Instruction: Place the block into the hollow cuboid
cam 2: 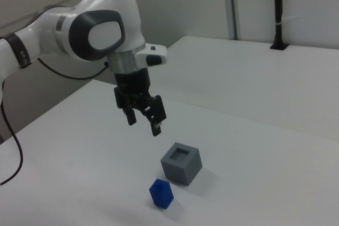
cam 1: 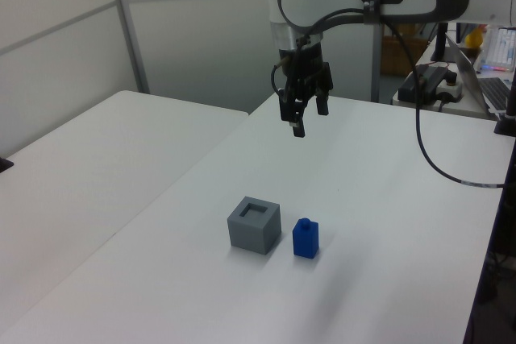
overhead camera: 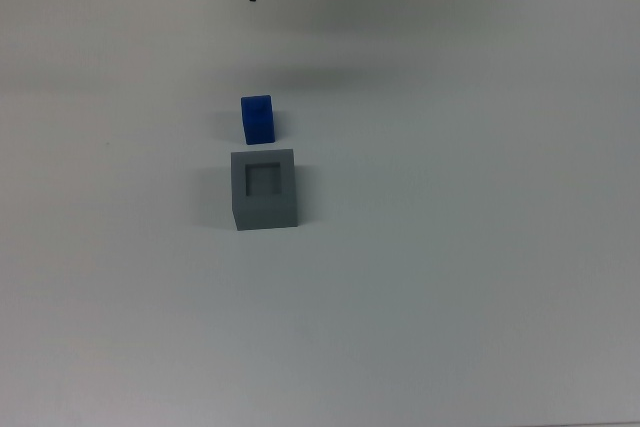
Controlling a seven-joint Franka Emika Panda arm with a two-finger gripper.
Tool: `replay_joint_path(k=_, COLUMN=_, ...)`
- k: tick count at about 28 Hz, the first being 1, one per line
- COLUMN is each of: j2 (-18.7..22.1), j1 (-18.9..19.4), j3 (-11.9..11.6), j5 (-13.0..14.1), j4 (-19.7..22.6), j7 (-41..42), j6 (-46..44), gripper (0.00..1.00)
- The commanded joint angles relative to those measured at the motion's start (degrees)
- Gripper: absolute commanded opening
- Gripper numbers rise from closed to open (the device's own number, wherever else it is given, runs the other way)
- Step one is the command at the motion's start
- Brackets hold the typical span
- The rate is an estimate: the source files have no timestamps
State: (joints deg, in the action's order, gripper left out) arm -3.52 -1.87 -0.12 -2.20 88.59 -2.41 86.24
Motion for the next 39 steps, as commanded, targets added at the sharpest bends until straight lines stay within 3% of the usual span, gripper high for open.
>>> replay_joint_path(k=1, j2=0.08, j1=0.64, j3=0.21, j5=3.41, j4=13.31, j7=1.97, j6=23.56, gripper=1.00)
replay_joint_path(k=7, j2=-2.01, j1=0.64, j3=2.14, j5=2.47, j4=19.15, j7=7.85, j6=28.10, gripper=1.00)
replay_joint_path(k=20, j2=-8.00, j1=2.58, j3=2.15, j5=-3.77, j4=23.20, j7=8.39, j6=28.19, gripper=1.00)
replay_joint_path(k=27, j2=-9.58, j1=2.58, j3=1.97, j5=-4.39, j4=23.99, j7=8.30, j6=28.01, gripper=0.99)
replay_joint_path(k=39, j2=-9.14, j1=2.05, j3=1.97, j5=-2.28, j4=23.91, j7=7.69, j6=27.58, gripper=0.42)
